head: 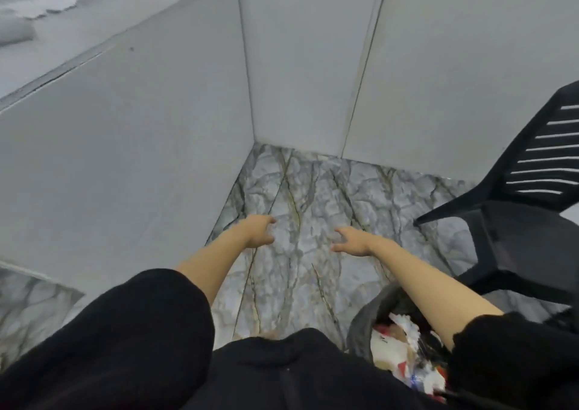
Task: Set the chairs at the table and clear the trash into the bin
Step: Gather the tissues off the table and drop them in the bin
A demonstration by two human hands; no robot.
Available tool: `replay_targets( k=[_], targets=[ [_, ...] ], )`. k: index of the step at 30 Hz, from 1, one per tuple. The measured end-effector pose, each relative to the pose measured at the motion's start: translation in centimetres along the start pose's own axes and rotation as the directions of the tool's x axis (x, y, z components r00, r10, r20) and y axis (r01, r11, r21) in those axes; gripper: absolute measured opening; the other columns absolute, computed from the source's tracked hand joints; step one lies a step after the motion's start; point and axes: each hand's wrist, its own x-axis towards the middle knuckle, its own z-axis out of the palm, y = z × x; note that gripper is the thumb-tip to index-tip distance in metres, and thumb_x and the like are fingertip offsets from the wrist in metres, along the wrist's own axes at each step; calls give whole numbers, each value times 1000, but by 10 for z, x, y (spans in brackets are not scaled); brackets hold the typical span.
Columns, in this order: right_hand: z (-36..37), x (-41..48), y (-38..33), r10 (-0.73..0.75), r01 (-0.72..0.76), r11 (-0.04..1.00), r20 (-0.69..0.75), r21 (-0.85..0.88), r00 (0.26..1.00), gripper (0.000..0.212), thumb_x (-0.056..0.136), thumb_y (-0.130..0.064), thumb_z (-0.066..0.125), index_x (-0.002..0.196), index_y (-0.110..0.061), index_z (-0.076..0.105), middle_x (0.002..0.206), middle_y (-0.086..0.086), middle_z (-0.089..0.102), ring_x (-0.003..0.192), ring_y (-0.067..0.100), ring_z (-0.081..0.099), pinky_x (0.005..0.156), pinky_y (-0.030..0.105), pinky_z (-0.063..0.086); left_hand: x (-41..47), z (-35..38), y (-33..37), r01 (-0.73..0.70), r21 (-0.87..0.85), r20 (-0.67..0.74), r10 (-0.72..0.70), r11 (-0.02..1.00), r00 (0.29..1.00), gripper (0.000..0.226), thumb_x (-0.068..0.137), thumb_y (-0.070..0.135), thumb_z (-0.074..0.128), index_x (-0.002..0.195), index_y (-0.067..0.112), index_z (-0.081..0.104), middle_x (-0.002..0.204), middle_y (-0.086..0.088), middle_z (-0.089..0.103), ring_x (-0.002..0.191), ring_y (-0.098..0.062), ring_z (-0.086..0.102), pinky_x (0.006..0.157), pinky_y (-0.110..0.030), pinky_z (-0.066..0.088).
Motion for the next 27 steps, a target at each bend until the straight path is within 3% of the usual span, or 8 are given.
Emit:
replay_targets(
  k=[9, 14, 22, 27],
  targets=[
    [-83, 58, 45, 195, -164, 926, -59, 340, 979, 71, 94, -40, 44, 148, -9, 10, 157, 10, 18, 142, 26, 25, 116, 38, 24, 144, -92, 65, -291, 165, 69, 283, 942, 957, 59, 93, 28, 51, 145, 11, 30, 151, -11, 36, 137, -28, 37, 112, -39, 35],
    [-139, 88, 107, 290, -210, 870, -117, 447, 950, 68, 96, -37, 42, 148, -7, 9, 158, 10, 10, 144, 25, 18, 116, 35, 18, 237, -125, 136, -424, 234, 140, 401, 875, 905, 59, 93, 27, 51, 145, 8, 30, 151, -13, 35, 138, -28, 36, 112, -39, 34],
    [-230, 97, 237, 505, -293, 718, -184, 631, 843, 71, 94, -41, 44, 148, -9, 10, 158, 9, 12, 143, 25, 21, 117, 37, 22, 365, -166, 300, -612, 329, 259, 554, 719, 791, 60, 93, 29, 51, 145, 10, 29, 151, -12, 37, 136, -27, 39, 110, -39, 37],
    [-258, 69, 306, 632, -336, 621, -198, 708, 750, 67, 95, -40, 43, 148, -11, 14, 157, 8, 15, 143, 25, 21, 114, 35, 22, 397, -160, 415, -764, 362, 411, 644, 534, 645, 64, 91, 34, 53, 145, 10, 29, 151, -13, 36, 137, -28, 37, 111, -39, 35]
  ],
)
